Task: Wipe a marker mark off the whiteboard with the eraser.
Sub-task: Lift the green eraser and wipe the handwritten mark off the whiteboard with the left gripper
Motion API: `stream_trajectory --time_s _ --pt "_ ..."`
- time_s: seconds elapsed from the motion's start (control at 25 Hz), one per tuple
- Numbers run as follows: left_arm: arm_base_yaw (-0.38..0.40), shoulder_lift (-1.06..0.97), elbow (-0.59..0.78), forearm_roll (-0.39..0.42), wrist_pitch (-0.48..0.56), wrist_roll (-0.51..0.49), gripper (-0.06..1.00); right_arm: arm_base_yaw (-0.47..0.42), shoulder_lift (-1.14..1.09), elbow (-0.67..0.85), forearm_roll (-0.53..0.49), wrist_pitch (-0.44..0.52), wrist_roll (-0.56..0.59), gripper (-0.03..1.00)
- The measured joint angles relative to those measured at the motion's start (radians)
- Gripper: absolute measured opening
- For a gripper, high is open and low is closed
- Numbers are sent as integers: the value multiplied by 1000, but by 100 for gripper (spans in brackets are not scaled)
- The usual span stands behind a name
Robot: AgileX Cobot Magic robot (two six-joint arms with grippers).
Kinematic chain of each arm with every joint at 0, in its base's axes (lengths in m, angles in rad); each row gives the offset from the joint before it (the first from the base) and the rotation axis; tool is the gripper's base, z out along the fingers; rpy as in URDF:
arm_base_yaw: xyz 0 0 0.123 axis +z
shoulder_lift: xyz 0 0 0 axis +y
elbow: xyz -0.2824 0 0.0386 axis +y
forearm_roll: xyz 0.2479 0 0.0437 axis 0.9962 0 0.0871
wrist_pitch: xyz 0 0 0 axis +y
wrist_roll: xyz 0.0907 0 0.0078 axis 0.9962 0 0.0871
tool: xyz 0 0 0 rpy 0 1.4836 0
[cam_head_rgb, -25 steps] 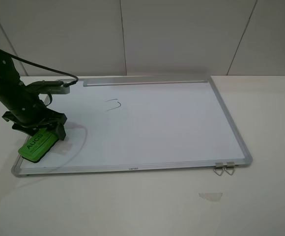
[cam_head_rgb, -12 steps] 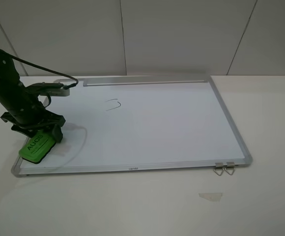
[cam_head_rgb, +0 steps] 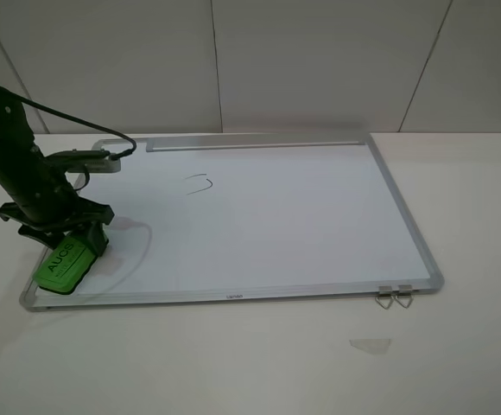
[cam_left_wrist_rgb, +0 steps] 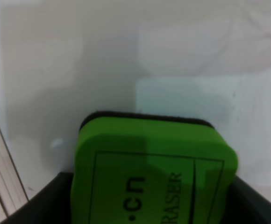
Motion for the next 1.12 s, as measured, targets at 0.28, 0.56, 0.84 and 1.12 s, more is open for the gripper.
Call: stream_trajectory --time_s 0.28,0.56,0.84,1.12 --pt "-1 -43 -131 -3 194 -19 61 0 0 0 0 0 0 82" --pt "-2 -52 -356 -24 344 -23 61 0 0 0 0 0 0 82" --pt "-51 46 -625 -10 451 -48 61 0 0 0 0 0 0 82" --pt "-213 258 -908 52 493 -50 61 0 0 0 0 0 0 82"
